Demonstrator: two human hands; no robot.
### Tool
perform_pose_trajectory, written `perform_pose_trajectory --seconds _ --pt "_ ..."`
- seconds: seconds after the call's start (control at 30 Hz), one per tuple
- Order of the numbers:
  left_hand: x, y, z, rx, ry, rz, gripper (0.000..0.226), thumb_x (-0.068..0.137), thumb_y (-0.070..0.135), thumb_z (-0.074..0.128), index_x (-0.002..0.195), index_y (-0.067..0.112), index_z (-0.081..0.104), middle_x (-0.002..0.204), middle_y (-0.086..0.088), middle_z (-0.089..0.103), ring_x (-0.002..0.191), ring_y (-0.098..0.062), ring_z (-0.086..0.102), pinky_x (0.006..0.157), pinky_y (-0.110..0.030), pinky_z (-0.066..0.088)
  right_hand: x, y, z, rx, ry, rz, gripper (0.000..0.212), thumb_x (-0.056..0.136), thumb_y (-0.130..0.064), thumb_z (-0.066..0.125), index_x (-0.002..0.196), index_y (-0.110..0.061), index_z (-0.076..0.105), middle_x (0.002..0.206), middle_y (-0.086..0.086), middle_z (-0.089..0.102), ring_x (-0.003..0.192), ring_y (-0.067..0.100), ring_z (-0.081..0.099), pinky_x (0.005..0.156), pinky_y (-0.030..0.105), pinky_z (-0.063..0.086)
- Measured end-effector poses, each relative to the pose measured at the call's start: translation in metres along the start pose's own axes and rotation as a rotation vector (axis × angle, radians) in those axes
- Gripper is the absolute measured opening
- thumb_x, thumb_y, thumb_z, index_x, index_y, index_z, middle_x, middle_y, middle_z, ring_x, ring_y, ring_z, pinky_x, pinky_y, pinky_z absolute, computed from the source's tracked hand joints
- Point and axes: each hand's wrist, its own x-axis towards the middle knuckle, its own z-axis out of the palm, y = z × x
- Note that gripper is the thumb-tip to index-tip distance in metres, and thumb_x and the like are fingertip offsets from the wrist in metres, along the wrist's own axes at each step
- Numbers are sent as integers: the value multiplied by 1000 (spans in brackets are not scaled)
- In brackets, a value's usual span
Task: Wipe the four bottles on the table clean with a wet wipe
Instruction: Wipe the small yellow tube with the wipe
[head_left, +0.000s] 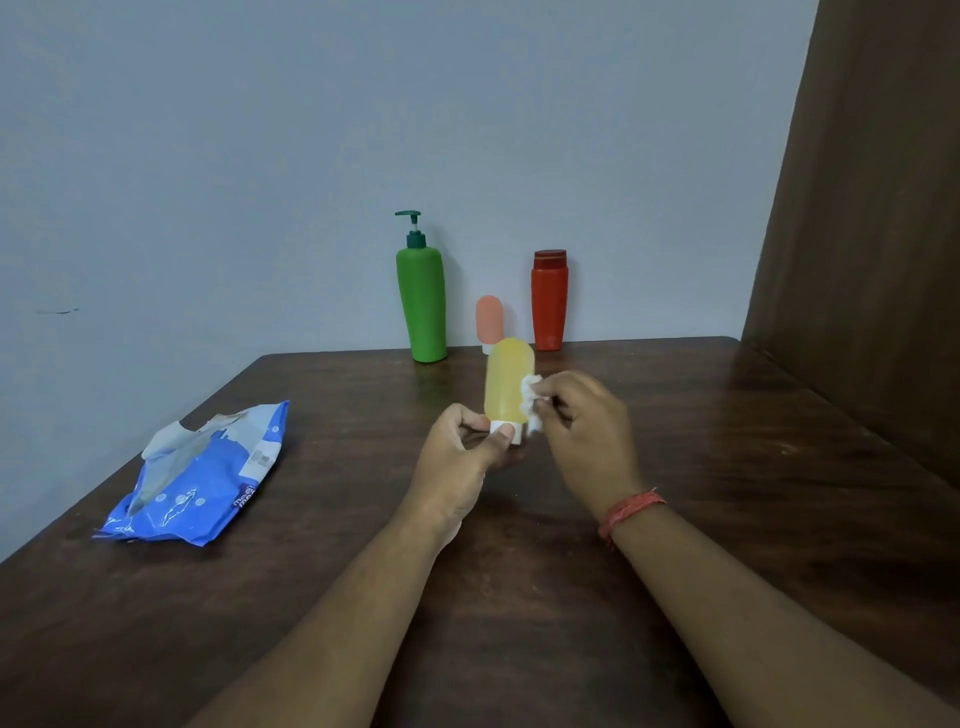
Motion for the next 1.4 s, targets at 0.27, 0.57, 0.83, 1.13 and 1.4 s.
perform_pose_trajectory --seconds 0.27,0.57,0.83,1.13,1.4 --pt "0 1 0 43 -14 -24 17 97 6 64 94 6 46 109 -23 71 87 -33 76 93 -51 57 -5 -1 -1 191 -75 280 12 90 -15 70 100 -20 72 93 -11 70 86 -1 65 75 13 51" --pt "-4 4 3 200 -86 -46 15 99 15 62 97 9 49 107 -13 72 84 -24 76 98 -55 53 0 -1 -8 417 -51 458 14 94 -14 65 90 -25 72 88 -8 74 86 6 69 78 22 56" --pt "-5 3 1 257 -156 -69 14 100 15 60 98 11 47 110 -14 70 81 -21 74 95 -51 56 7 -1 -12 442 45 514 22 91 -12 68 87 -34 68 85 -21 71 86 -4 67 71 15 52" --pt "-2 1 -3 254 -162 -59 14 100 16 59 97 11 47 107 -14 72 80 -20 71 94 -54 55 6 1 -11 398 -25 517 11 92 -24 67 83 -24 74 87 -11 74 89 9 68 84 34 57" --pt "1 -1 -7 190 -82 -71 14 100 13 59 96 10 46 108 -17 69 79 -17 66 94 -56 53 -3 -2 -8 355 -273 488 5 88 -12 72 87 -16 69 87 -1 72 85 14 68 76 29 58"
